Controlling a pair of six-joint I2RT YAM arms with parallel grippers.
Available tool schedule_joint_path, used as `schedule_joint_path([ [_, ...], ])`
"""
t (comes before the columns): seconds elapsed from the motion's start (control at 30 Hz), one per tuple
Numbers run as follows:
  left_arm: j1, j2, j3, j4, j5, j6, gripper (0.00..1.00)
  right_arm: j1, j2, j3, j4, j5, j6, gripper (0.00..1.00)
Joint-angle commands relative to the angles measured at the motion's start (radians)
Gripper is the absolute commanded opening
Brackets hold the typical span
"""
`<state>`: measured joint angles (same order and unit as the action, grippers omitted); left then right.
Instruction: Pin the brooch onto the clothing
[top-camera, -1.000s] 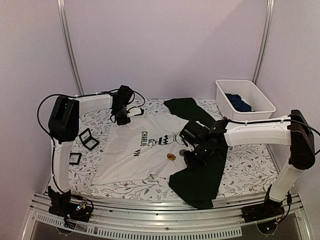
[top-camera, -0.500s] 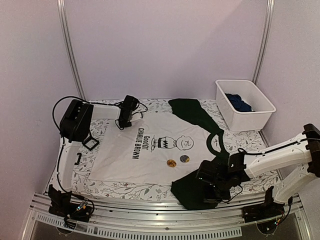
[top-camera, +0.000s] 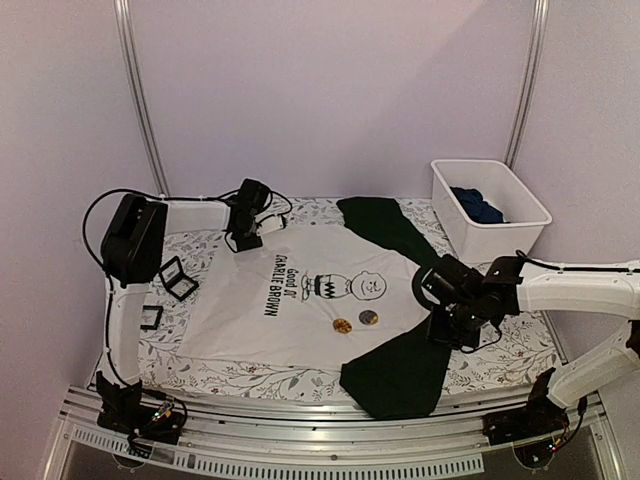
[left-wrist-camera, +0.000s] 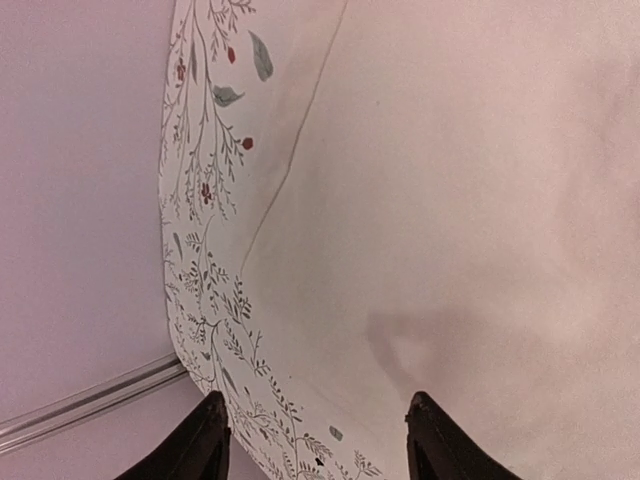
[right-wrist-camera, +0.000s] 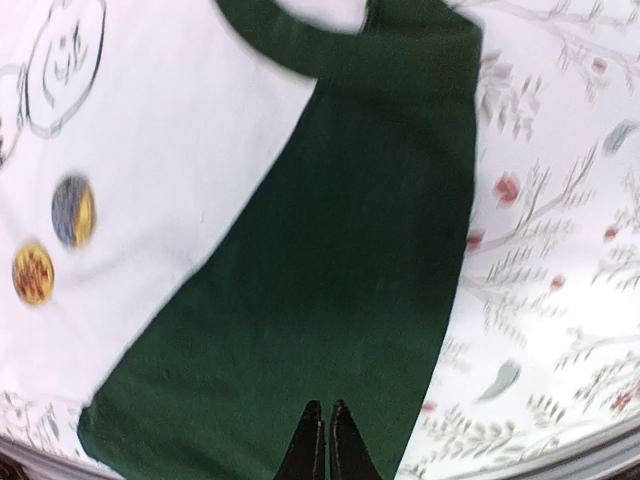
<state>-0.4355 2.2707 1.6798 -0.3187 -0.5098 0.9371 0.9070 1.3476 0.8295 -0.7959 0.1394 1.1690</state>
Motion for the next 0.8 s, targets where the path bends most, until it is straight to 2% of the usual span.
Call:
schedule_joint_path([
  [0.0,-0.014,-0.199,-0.059,-0.209,0.181,-0.134,0.6,-0.19,-0.012,-0.028,0.147,0.087,-0.277,0.04],
  [0.2,-0.016,-0.42,-0.351,-0.379,0.337,-0.193,0.55,-0.367,0.086,-0.089,0.391,-0.028,-0.468,0.01],
  [0.3,-0.017,-0.507,-0.485,-0.438,0.389,-0.204,0.51,-0.416,0.162,-0.109,0.459,-0.065,-0.507,0.0],
  [0.57,-0.016,-0.626,-0.835,-0.411,0.381,-0.194,0.48,-0.468,0.292,-0.151,0.489,-0.052,-0.505,0.0],
  [0.77,-0.001,-0.64,-0.914,-0.368,0.367,-0.214,0.47,-0.472,0.274,-0.161,0.469,-0.021,-0.479,0.0],
])
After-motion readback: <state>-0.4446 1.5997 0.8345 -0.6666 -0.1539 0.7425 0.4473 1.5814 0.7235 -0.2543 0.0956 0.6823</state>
